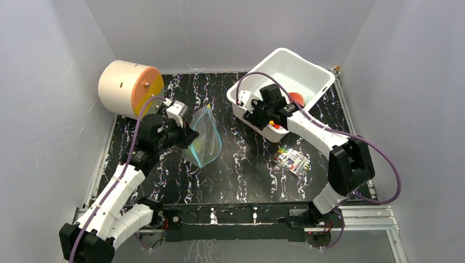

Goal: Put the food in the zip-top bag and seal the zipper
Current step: Move the bin to the center of the board, then pick up the fake vegetable from the bin.

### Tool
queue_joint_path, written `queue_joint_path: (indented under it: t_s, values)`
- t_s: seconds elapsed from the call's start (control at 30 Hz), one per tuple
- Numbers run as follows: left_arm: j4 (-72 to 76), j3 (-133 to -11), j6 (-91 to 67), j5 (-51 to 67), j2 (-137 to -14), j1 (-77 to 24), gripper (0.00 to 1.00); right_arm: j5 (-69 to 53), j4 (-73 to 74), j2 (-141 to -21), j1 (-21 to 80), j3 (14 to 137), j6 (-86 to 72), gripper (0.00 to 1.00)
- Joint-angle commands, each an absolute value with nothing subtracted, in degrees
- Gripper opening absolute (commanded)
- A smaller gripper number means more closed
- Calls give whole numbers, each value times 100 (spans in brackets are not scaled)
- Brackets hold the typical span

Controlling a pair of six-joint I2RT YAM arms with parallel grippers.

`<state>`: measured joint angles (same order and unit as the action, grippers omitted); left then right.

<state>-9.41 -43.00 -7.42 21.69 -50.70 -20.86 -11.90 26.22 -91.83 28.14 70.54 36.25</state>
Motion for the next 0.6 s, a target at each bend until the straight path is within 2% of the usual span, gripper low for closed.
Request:
queue_joint_path:
  t_s: [0.0, 0.07, 0.17, 0.23, 0.37, 0.57]
  values:
    - [-964, -4282, -661, 1978, -5048, -2123, 0, -1429, 2358, -9070, 2848, 7827, 2653, 57]
    - [-962, -4295, -691, 1925, -5090, -2127, 0, -1519, 2494, -9162, 2847, 8178, 2130, 63]
    - [-963, -4317, -712, 1879, -5222, -2140, 0, -1517, 2462, -9276, 2848, 8528, 1193, 65]
    - [-956, -4344, -727, 1848, -5311, -2152, 0, -1102, 2199, -9306, 2828, 8640, 338, 65]
    - [-1020, -4491, -852, 1755, -5500, -2165, 0, 668, 1993, -9520, 2786, 8943, -748, 66]
    - [-1343, -4949, -1046, 1380, -5614, -2171, 0, 1923, 3078, -10509, 2611, 10313, -1225, 68]
